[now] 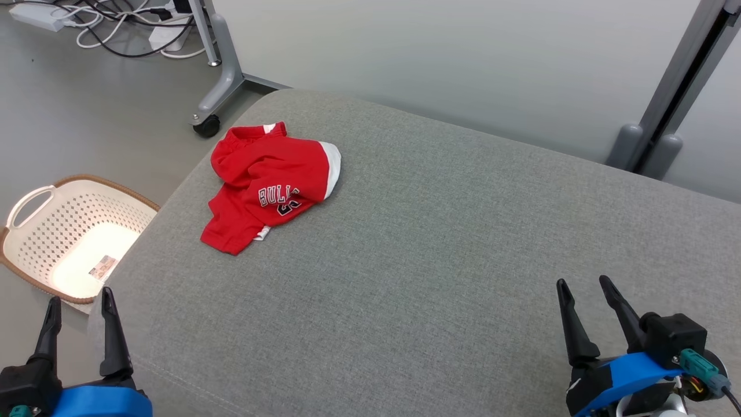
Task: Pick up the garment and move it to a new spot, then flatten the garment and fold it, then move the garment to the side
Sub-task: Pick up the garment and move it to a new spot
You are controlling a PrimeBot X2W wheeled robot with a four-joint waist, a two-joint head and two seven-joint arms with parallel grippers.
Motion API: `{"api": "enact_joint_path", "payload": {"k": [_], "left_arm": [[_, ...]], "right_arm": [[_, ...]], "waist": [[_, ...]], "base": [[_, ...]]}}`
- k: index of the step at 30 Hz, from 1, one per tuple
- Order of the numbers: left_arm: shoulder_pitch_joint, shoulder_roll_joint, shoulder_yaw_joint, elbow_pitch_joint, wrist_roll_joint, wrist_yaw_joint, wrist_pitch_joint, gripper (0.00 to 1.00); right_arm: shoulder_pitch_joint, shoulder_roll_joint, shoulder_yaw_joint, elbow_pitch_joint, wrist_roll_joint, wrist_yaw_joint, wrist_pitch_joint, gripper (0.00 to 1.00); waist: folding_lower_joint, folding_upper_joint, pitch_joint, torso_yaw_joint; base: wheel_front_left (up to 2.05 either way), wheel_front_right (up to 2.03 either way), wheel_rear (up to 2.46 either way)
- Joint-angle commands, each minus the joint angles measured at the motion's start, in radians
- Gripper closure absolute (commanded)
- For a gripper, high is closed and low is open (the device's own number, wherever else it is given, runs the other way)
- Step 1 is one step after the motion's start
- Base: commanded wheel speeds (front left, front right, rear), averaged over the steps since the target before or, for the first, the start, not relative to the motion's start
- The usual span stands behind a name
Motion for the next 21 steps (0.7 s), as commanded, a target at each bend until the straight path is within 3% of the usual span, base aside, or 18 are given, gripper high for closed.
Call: {"api": "enact_joint_path", "payload": {"k": [1, 11, 21], "left_arm": [[0.01, 0.008, 0.004, -0.004, -0.003, 0.0, -0.007, 0.0], [-0.066, 0.025, 0.019, 0.014, -0.031, 0.003, -0.016, 0.0], [-0.358, 0.111, 0.054, 0.123, -0.082, -0.037, -0.03, 0.0]], "right_arm": [[-0.013, -0.001, 0.001, 0.0, -0.005, 0.0, 0.003, 0.0], [-0.037, -0.001, 0.006, -0.02, -0.03, 0.0, 0.015, 0.0], [-0.115, -0.003, -0.005, -0.141, -0.119, 0.0, 0.071, 0.0]], "waist": [[0.0, 0.0, 0.003, 0.004], [0.0, 0.0, 0.036, -0.026], [0.0, 0.0, 0.206, -0.142]], "base": [[0.0, 0.0, 0.0], [0.0, 0.0, 0.0], [0.0, 0.0, 0.0]]}}
